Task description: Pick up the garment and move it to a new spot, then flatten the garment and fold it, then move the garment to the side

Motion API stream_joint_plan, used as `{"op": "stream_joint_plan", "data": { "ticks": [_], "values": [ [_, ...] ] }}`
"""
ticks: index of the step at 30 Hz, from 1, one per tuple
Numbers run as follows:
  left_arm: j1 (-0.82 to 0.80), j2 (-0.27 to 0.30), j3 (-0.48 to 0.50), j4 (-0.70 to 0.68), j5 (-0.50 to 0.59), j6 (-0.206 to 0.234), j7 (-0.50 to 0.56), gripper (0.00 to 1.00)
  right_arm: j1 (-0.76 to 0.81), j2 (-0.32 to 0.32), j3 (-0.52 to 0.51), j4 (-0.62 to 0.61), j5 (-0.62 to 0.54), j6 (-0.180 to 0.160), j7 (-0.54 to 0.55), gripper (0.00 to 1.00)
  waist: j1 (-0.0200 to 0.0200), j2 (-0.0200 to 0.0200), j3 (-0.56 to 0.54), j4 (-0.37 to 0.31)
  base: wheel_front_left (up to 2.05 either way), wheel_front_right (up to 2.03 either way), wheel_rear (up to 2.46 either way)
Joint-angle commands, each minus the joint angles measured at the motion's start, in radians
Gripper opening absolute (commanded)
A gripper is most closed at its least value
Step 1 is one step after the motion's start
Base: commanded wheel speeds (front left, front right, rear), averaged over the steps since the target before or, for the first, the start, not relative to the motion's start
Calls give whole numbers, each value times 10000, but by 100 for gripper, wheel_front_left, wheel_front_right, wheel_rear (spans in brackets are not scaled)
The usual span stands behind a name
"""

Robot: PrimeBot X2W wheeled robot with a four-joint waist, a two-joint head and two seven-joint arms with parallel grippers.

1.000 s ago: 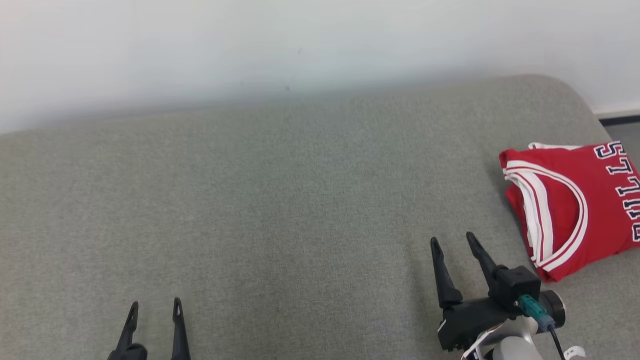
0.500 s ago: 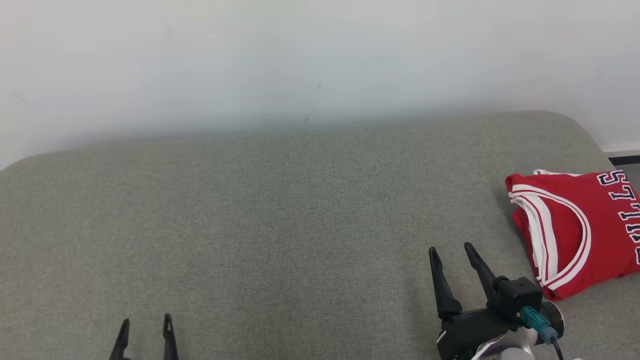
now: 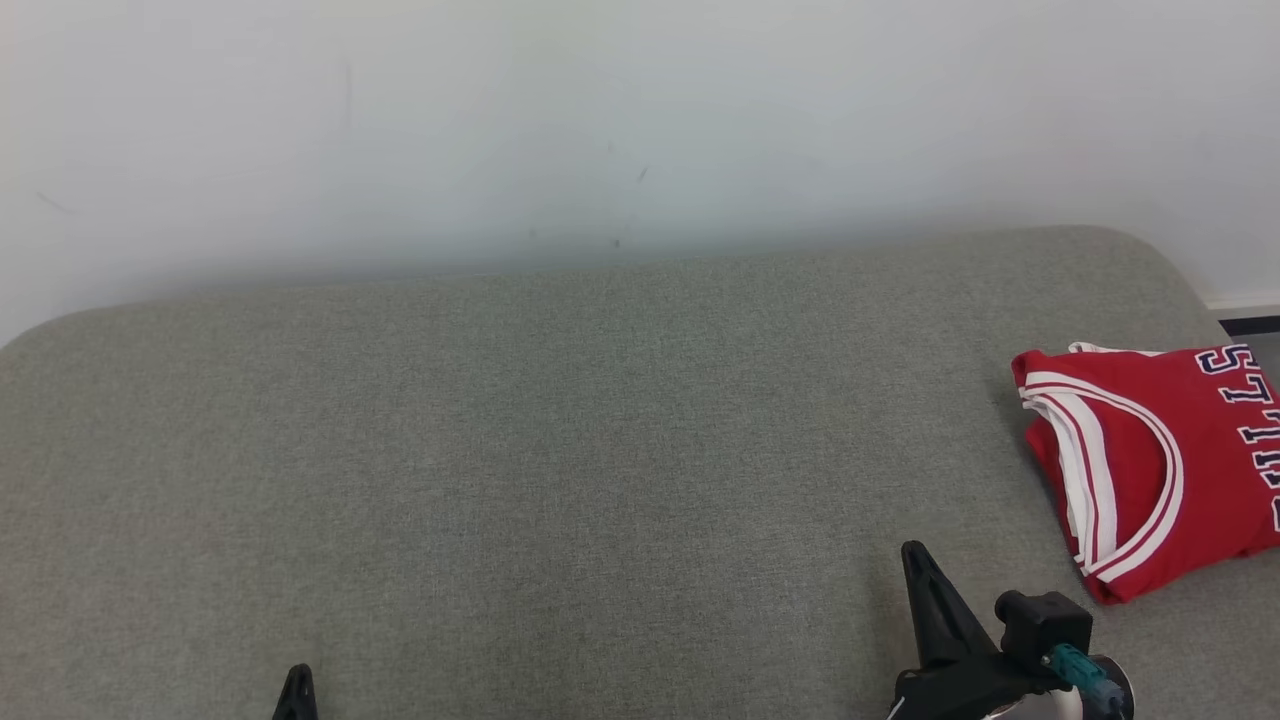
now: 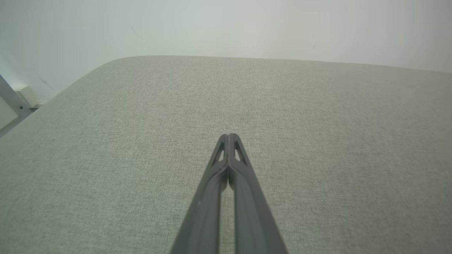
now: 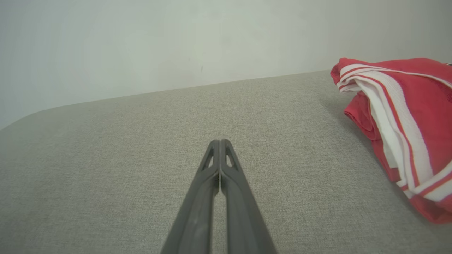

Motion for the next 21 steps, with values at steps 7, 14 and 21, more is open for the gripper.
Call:
{"op": "stream_joint_plan", "data": {
  "ticks": [7,14,21],
  "values": [
    [-306,40,121,-190,-1739,-112,413,0,-187,2,-212,-396,1690,-2,391,0,0,-1,7,30,0,0,0],
    [-397,44,98,-316,-3098,-187,679,0,-100,3,-305,-646,3021,-3,675,0,0,-1,14,58,0,0,0],
    [-504,47,115,-394,-4330,-264,954,0,-49,4,-419,-845,4227,-4,960,0,0,-1,21,86,0,0,0]
  ]
}}
